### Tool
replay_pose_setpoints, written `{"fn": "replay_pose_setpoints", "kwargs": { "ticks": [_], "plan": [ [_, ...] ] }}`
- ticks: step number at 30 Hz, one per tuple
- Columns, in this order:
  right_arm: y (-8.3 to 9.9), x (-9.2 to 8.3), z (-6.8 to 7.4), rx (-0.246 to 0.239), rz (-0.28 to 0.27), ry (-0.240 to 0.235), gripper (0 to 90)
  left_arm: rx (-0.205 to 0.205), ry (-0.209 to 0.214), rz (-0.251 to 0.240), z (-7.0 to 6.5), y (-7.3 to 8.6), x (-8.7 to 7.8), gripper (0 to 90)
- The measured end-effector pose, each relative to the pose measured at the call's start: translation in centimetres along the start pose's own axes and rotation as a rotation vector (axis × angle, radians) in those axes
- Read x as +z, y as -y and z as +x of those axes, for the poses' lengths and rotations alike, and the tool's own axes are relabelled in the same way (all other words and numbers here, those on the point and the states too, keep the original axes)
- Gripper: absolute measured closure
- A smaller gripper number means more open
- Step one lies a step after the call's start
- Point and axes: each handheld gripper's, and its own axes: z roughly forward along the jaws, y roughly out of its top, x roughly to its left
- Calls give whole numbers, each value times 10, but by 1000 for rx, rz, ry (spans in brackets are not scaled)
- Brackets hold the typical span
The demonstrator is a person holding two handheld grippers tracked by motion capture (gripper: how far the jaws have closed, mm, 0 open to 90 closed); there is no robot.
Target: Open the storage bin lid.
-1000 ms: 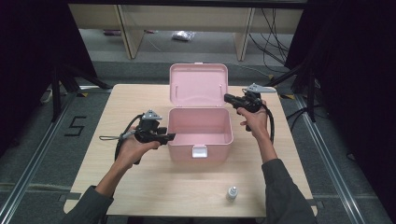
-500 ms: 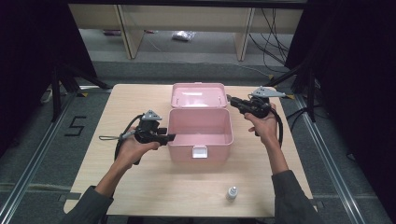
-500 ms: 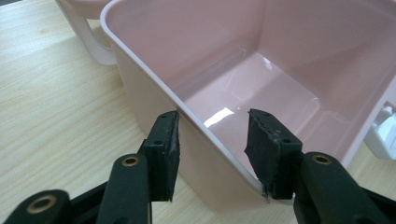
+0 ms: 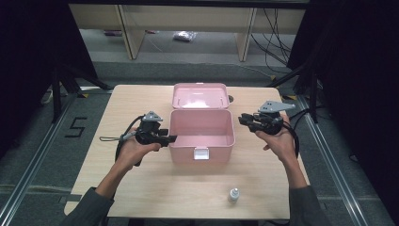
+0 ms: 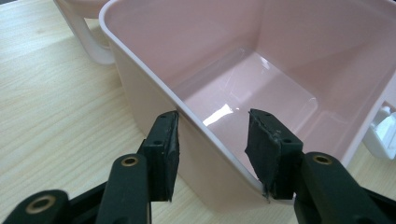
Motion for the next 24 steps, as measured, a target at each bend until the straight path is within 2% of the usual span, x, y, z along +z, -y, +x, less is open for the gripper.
{"fn": "replay_pose_setpoints", "kwargs": {
  "ticks": [6,7,8,11,13,15,17,18,19,22,24],
  "plan": [
    [6,-19,13,-38,83,-5,660,0,1,-3,0,0,0,533],
    [7,-23,17,-23,87,-8,650,1,1,-3,0,0,0,533],
    [8,-27,20,-29,92,-6,634,30,8,-18,2,-1,1,532],
    [12,-32,25,-49,96,0,601,36,7,-17,3,-1,1,532],
    [16,-35,29,-37,108,-5,587,34,8,-18,3,-1,1,532],
    [21,-36,32,-47,121,-3,566,33,10,-19,3,-1,1,532],
    [26,-37,36,-45,147,-13,550,37,26,-24,4,-1,2,529],
    [28,-37,36,-52,152,-17,543,38,24,-22,4,-1,2,529],
    [29,-39,38,-33,158,-10,537,35,11,-21,3,0,2,529],
    [32,-44,41,-45,177,-26,515,34,12,-21,3,-1,2,529],
    [33,-50,47,-41,209,-41,482,37,11,-18,3,-1,2,529]
  ]
}}
